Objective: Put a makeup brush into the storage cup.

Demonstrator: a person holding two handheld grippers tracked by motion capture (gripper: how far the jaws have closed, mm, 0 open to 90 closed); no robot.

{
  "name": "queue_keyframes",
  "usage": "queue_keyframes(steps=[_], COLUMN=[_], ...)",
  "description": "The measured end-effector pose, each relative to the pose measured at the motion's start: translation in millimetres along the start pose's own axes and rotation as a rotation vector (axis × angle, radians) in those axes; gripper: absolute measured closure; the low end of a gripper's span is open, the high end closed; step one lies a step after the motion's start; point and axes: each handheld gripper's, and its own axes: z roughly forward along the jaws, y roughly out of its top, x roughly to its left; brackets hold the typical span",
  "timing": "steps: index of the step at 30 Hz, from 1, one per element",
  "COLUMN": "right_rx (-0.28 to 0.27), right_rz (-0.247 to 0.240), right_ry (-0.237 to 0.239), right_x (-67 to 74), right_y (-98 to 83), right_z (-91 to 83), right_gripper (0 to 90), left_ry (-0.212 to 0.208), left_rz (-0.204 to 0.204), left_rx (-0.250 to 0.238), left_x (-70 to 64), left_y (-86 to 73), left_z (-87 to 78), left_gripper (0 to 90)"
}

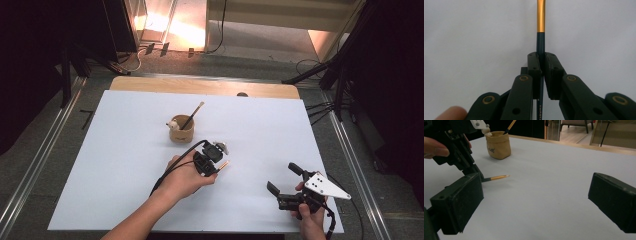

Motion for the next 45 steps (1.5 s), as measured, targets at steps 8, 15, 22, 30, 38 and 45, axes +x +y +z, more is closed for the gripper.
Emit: queue_keyframes(steps=[8, 15, 22, 30, 38, 45], right_rx=[-0.001, -0.001, -0.001, -0.001, -0.001, -0.001], right_rz=[0.001, 0.000, 0.003, -0.006, -0.008, -0.009], right_ry=[0.000, 0.003, 0.005, 0.006, 0.011, 0.010], right_x=[0.0, 0.1, 0.9, 1.3, 2.9, 3.1], right_y=[-0.1, -0.2, -0.2, -0.4, -0.6, -0.7], right_z=[0.4, 0.0, 0.9, 1.6, 3.3, 3.6], right_gripper=[0.2, 0.2, 0.2, 0.2, 0.2, 0.2], left_ry=[-0.029, -0.033, -0.048, -0.051, -0.052, -0.040], left_rz=[-0.023, -0.040, -0.052, -0.060, -0.076, -0.078], left_rx=[-0.054, -0.094, -0.124, -0.166, -0.204, -0.239], left_x=[10.0, 18.5, 24.7, 31.0, 38.6, 43.7], left_y=[-4.3, -7.9, -11.5, -14.9, -18.7, -20.4], left_z=[-11.8, -21.2, -27.5, -37.9, -47.9, -56.1], left_gripper=[84.7, 84.7, 84.8, 84.8, 84.8, 84.8])
